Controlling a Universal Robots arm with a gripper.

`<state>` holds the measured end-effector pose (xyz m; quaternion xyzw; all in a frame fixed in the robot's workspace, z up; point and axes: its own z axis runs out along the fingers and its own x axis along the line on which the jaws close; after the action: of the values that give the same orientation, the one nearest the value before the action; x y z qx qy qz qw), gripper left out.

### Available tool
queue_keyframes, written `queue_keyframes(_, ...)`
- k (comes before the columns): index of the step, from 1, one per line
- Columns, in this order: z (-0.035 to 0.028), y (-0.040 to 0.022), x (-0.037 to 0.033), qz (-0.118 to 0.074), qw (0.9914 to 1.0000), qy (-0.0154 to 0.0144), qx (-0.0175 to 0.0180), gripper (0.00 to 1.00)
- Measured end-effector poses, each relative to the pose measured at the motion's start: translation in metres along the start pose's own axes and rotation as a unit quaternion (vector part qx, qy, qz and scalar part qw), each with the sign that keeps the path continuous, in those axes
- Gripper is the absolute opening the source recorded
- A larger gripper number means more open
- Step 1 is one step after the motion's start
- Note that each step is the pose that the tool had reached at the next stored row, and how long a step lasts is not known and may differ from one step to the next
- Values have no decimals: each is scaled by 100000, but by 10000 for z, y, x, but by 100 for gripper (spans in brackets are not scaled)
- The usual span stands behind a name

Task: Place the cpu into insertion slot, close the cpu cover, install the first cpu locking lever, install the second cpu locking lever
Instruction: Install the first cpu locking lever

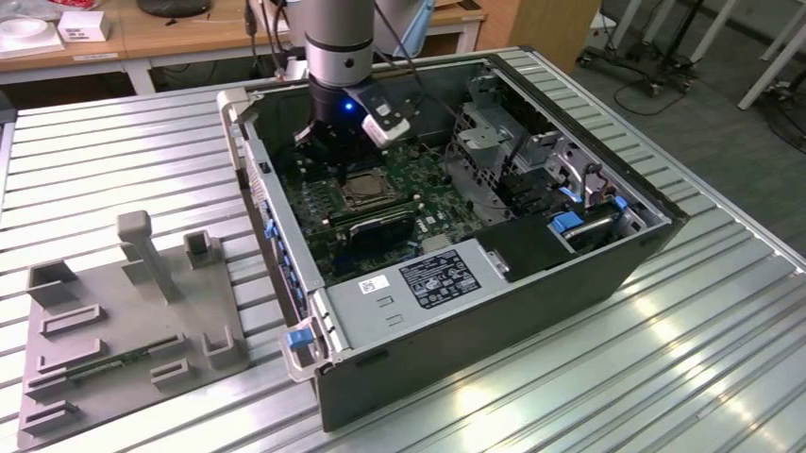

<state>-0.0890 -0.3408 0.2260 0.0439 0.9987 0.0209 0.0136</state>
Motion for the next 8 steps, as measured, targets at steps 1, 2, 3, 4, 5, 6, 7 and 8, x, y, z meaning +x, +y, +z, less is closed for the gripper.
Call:
queue_keyframes(1,-1,-2,23,3,100000,-40,-4,11)
queue_keyframes(2,-1,-5,45,0,100000,-76,-7,11)
queue_keyframes(3,-2,-7,63,1,100000,-113,-10,11)
queue_keyframes(4,-2,-8,73,3,100000,-133,-11,11)
queue_keyframes(5,-2,-8,77,1,100000,-135,-13,11)
queue_keyframes(6,-2,-8,77,-7,100000,-136,-13,11)
queue_keyframes(7,-2,-8,77,-10,100000,-139,-13,11)
queue_keyframes(8,-2,-9,78,-6,100000,-136,-12,11)
